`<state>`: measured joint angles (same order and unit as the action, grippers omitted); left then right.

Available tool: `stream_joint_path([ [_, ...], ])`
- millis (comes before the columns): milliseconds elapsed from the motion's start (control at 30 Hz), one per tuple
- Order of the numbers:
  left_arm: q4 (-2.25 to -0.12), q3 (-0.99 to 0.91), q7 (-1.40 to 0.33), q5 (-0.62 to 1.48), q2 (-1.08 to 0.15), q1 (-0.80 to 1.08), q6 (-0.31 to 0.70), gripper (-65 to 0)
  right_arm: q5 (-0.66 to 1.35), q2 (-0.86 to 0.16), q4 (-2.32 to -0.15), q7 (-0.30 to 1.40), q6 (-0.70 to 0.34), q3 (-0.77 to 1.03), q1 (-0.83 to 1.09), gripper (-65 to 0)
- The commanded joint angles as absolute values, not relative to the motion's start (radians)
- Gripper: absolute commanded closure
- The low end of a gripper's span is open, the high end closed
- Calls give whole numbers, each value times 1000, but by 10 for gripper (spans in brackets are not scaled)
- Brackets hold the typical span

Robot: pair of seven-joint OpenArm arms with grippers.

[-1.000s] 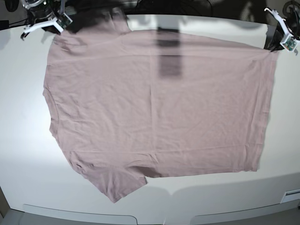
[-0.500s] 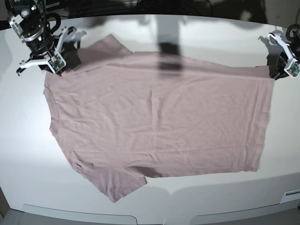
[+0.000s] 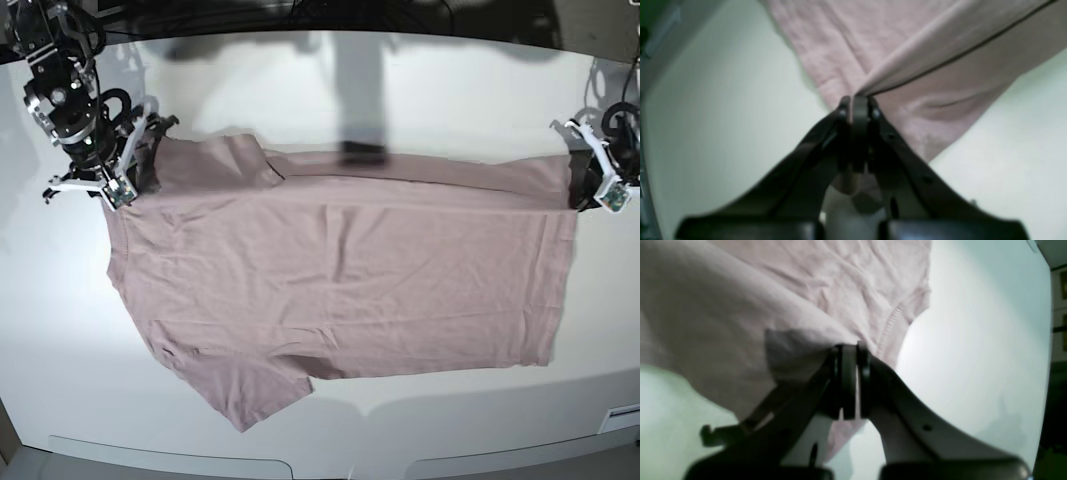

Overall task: Fold the T-shirt properly
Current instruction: 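Lower both grippers, laying the held edge back over the shirt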

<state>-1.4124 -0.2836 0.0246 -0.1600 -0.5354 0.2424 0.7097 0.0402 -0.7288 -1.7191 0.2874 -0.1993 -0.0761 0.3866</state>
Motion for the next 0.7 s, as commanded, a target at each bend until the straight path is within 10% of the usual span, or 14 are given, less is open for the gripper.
stream_joint_path([
  [0,-1406,-278,52,-157,-560,212,696,0,38,-744,-1715,269,-187,-88,356,0],
  [667,-1161,-134,52,-220,-560,-54,628,0,25,-606,-1311,269,-218,-282,-66,0],
])
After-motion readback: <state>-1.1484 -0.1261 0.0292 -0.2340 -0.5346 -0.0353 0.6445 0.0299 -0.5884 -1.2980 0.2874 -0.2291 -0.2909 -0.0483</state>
